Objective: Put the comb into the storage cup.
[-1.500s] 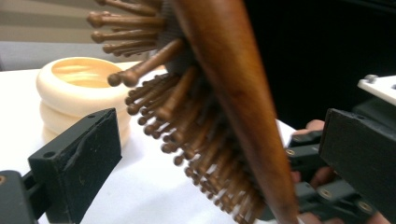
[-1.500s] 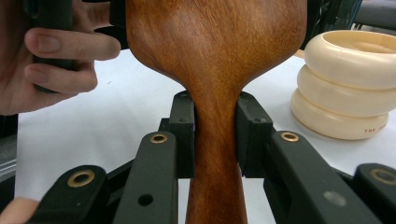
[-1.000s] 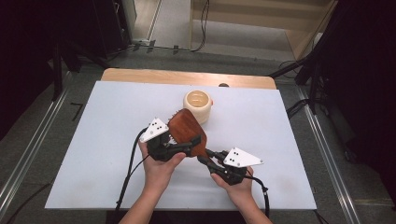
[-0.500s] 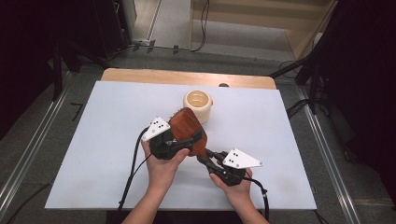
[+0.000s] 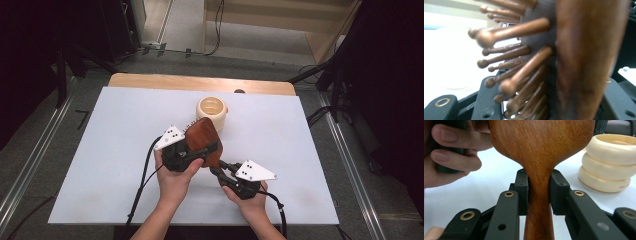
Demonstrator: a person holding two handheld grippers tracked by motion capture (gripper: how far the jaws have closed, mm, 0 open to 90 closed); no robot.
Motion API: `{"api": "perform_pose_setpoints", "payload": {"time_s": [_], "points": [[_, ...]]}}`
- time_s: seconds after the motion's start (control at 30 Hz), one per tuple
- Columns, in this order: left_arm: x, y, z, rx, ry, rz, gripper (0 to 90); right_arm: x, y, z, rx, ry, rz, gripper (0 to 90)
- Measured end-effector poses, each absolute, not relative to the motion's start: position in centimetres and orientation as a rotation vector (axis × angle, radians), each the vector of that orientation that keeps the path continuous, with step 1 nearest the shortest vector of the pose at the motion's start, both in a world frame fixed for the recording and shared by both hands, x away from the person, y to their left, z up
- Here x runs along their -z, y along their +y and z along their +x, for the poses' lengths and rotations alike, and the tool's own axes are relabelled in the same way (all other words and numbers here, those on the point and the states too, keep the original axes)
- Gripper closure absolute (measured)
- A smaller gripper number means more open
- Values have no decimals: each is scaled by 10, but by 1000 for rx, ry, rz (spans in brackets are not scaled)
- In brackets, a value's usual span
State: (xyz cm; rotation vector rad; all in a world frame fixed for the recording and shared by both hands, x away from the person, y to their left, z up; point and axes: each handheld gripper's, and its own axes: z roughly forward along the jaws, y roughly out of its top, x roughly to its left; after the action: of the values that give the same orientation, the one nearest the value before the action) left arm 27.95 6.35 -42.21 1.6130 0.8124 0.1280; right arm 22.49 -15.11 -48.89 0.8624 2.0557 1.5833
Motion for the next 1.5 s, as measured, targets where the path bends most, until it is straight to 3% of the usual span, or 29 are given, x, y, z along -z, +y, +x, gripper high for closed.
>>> {"api": "perform_pose_setpoints", "payload": {"time_s": [0.4, 0.6, 0.63, 0.67, 0.73, 0.83, 0.93, 1.5], "points": [[416, 63, 279, -89, 766, 1615, 528, 487, -152, 224, -1596, 2025, 853, 688], [410, 66, 280, -108, 760, 1605, 534, 486, -155, 224, -1597, 2046, 848, 578], [409, 66, 280, -114, 763, 1607, 535, 486, -155, 223, -1585, 2057, 842, 505], [409, 67, 281, -119, 764, 1603, 535, 486, -155, 223, -1585, 2057, 842, 505], [409, 69, 282, -113, 770, 1604, 535, 485, -156, 223, -1581, 2056, 849, 403], [409, 72, 285, -115, 780, 1603, 536, 483, -159, 224, -1566, 2026, 921, 123], [409, 75, 287, -123, 788, 1603, 535, 482, -164, 225, -1611, 2024, 915, 2], [406, 83, 292, -156, 803, 1609, 535, 489, -214, 224, -1608, 1994, 944, 0]]}}
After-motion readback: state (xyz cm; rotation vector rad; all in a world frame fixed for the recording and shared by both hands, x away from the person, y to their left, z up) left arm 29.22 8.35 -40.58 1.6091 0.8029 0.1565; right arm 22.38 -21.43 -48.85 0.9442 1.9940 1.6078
